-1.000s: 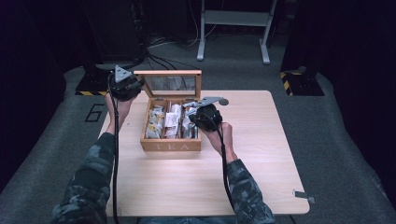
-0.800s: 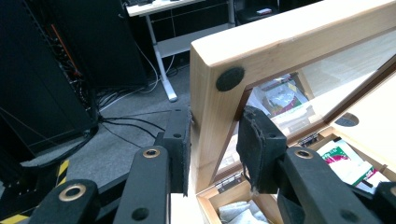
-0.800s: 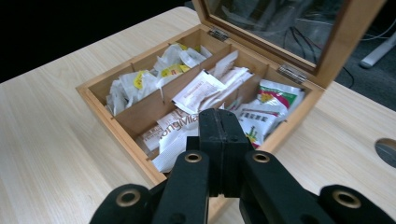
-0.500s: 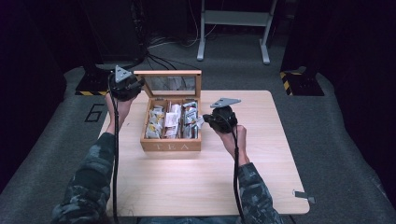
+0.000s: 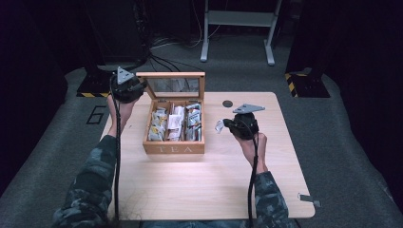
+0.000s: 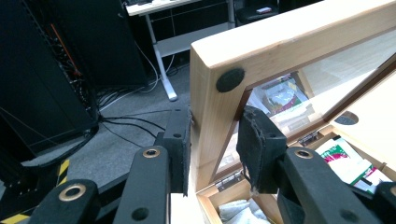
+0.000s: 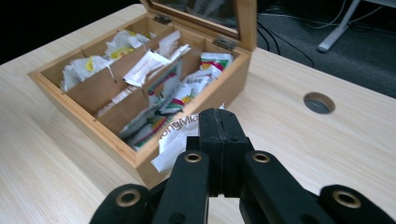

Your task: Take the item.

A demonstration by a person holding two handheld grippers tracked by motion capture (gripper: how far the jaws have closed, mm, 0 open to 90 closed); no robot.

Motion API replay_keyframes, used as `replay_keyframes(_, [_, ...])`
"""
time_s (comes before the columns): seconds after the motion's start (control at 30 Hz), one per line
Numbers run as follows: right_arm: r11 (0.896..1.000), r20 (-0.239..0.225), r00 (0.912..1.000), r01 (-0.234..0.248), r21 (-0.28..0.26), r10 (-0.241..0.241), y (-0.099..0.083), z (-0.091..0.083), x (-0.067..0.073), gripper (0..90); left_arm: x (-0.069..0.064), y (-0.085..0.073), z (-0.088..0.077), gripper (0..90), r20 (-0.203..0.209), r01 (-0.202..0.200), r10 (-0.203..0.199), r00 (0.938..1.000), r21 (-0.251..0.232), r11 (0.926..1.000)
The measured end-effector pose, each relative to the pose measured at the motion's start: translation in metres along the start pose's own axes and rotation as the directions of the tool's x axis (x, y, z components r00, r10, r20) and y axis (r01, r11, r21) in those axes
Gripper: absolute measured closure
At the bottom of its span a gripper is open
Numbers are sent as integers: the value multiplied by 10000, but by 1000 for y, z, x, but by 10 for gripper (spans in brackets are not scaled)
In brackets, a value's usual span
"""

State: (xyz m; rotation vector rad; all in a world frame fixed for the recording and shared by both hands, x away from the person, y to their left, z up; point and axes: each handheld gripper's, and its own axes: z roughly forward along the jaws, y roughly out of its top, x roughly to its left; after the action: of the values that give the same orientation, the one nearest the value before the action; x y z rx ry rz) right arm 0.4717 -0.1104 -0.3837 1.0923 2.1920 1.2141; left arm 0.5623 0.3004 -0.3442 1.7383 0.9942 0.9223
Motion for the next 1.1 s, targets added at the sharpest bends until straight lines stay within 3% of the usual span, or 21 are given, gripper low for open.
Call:
replay_keyframes(0.27, [9985,457,9975,-541,17,539,-24,-10,-20,900,0,0,0,652,2,-6,6,10000,9,10000])
replay_keyframes(0.53, [9921,1111,9861,-1255,81,1239,-54,-15,-46,900,0,0,0,653,3,-1,1,10000,5,10000])
replay_keyframes(0.83, [9776,1961,9602,-2086,293,1990,-86,-6,-77,900,0,0,0,652,-1,-2,2,10000,8,10000])
replay_keyframes(0.97, [9684,2379,9446,-2445,501,2261,-102,1,-88,900,0,0,0,652,5,-6,6,10000,17,10000])
replay_keyframes(1.1, [9586,2517,9329,-2794,540,2577,-114,5,-97,900,0,0,-1,653,7,-30,30,10000,36,10000])
